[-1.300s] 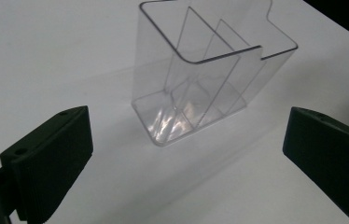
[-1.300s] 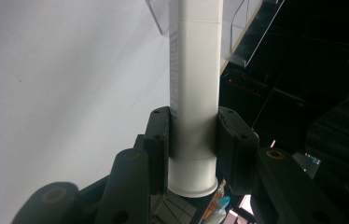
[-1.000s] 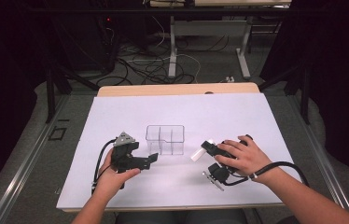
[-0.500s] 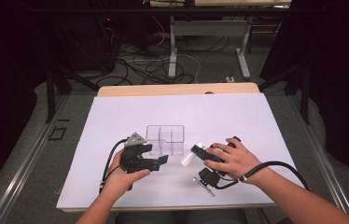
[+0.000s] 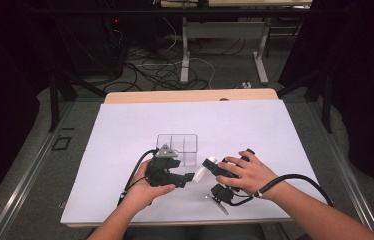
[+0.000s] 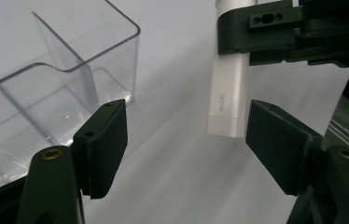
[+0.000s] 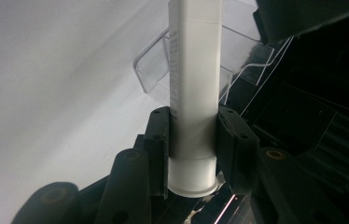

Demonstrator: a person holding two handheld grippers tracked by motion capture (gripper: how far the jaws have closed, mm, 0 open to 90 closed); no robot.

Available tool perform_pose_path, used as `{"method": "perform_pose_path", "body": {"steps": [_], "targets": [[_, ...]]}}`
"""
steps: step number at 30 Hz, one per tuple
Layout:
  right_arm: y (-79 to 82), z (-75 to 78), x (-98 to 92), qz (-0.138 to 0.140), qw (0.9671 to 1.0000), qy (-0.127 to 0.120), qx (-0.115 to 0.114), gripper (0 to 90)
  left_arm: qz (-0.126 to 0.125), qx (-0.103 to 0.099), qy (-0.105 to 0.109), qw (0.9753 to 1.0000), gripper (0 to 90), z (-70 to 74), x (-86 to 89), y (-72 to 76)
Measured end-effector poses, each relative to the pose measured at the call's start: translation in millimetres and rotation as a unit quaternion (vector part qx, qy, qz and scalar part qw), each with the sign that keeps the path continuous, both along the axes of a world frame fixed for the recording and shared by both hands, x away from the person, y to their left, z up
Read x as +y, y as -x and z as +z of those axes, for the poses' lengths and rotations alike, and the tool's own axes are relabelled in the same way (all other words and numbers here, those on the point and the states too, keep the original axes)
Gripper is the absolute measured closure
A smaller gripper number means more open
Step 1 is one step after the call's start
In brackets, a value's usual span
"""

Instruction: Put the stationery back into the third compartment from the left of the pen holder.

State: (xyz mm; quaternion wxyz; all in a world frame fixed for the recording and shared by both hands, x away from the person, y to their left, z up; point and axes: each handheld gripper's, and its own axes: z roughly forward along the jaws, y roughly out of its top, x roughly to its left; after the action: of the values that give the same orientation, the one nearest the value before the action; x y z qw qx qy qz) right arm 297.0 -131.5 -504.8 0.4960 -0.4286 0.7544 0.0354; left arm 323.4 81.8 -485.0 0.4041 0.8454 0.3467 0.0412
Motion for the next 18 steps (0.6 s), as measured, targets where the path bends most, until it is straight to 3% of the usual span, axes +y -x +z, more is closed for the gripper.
{"method": "perform_pose_path", "body": {"steps": [5,9,11,18], "targets": [[1.9,-2.0,1.9,0.015,0.9998,0.01,-0.009,67.1,-0.017,0.012,-0.007,0.9997,33.2,0.6,-10.8,-4.0],[3.0,-4.1,2.0,0.016,0.9997,0.014,-0.01,67.1,-0.027,0.037,-0.008,0.9989,36.3,0.2,-18.9,-8.7],[3.5,-4.5,2.1,0.016,0.9997,0.017,-0.01,67.0,-0.04,0.057,-0.015,0.9974,41.0,0.4,-23.1,-11.2],[3.9,-4.9,1.1,0.013,0.9997,0.016,-0.013,67.0,-0.06,0.079,-0.04,0.9942,51.4,-2.5,-38.6,-18.6]]}}
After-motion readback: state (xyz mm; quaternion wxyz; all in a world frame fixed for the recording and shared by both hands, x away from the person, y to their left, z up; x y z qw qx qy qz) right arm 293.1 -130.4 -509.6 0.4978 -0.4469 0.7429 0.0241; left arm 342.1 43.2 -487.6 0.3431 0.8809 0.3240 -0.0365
